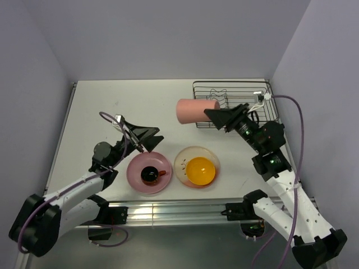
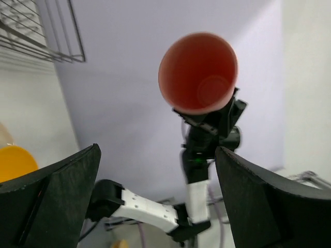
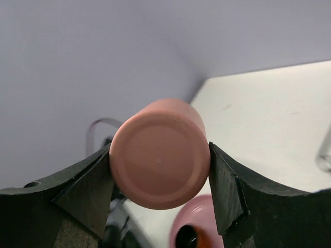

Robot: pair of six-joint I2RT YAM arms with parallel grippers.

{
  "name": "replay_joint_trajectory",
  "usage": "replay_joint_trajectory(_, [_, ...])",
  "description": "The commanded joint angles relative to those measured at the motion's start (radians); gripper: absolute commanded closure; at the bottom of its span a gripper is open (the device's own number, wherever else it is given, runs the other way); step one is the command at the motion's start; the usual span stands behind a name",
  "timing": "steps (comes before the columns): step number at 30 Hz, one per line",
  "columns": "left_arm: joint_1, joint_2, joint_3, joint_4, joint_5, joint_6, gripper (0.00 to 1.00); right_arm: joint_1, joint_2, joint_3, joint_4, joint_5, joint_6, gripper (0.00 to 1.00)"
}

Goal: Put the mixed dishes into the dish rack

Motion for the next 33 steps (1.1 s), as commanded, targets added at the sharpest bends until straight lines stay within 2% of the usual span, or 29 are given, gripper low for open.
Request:
replay_joint_trajectory(1, [0.013, -0.112, 0.159, -0.462, -0.046, 0.256, 0.01, -0.074, 0.051, 0.208, -0.314, 0.197, -0.151, 1.00])
replay_joint_trajectory(2, [0.012, -0.129, 0.242, -0.579, -0.081, 0.365, 0.01, -0.086, 0.081, 0.259, -0.378, 0.240, -0.177, 1.00])
replay_joint_trajectory(3, [0.013, -0.149, 0.276, -0.739, -0.115, 0.405, 0.01, -0.099, 0.113, 0.305, -0.494, 0.282, -0.199, 1.00])
replay_joint_trajectory(4, [0.012, -0.154, 0.304, -0.803, -0.176, 0.436, 0.01, -0.115, 0.177, 0.395, -0.552, 0.393, -0.236, 1.00])
replay_joint_trajectory(6, [0.012, -0.159, 0.370, -0.926, -0.221, 0.507, 0.01, -0.128, 0.238, 0.466, -0.644, 0.487, -0.277, 1.00])
replay_joint_trajectory(9, [0.012, -0.133, 0.413, -0.985, -0.248, 0.559, 0.01, -0.157, 0.369, 0.595, -0.711, 0.618, -0.329, 1.00])
replay_joint_trajectory(18, [0.013, -0.042, 0.430, -0.979, -0.227, 0.630, 0.01, -0.261, 0.520, 0.707, -0.779, 0.742, -0.389, 1.00])
replay_joint_trajectory(24, [0.013, -0.004, 0.413, -0.930, -0.192, 0.634, 0.01, -0.295, 0.542, 0.684, -0.764, 0.731, -0.377, 1.00])
replay_joint_trajectory(33, [0.012, 0.042, 0.405, -0.898, -0.160, 0.624, 0.02, -0.327, 0.597, 0.675, -0.779, 0.813, -0.366, 1.00])
